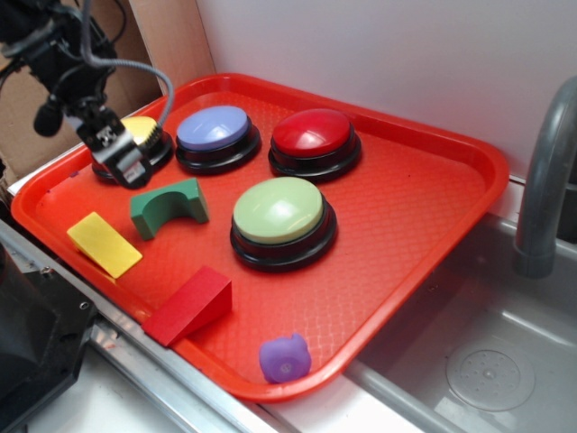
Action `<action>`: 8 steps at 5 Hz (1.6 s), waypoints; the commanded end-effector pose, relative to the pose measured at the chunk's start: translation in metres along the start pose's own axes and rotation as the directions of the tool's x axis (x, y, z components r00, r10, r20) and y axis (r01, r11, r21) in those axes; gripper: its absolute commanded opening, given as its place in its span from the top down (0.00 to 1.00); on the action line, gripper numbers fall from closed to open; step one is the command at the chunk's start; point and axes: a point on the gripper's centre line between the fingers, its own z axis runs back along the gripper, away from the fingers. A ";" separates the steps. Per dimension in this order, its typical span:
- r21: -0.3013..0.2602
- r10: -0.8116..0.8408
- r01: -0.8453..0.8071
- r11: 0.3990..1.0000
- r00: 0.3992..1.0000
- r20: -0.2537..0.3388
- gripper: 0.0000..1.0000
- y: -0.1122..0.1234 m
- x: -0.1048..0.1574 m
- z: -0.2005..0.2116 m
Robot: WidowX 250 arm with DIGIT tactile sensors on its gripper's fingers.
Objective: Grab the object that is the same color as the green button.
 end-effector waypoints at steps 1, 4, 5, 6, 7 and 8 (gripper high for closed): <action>0.042 0.011 -0.009 0.999 0.999 -0.042 0.00 0.012 -0.005 -0.037; 0.102 0.081 -0.071 0.992 0.992 -0.098 1.00 0.008 -0.001 -0.060; 0.096 0.100 -0.093 0.991 0.993 -0.068 1.00 0.008 -0.002 -0.045; 0.097 0.165 -0.160 0.982 0.985 -0.051 1.00 0.004 0.008 -0.018; 0.106 0.245 -0.240 0.965 0.969 -0.043 1.00 -0.018 0.026 0.027; 0.112 0.390 -0.384 0.916 0.920 -0.033 1.00 -0.035 0.032 0.056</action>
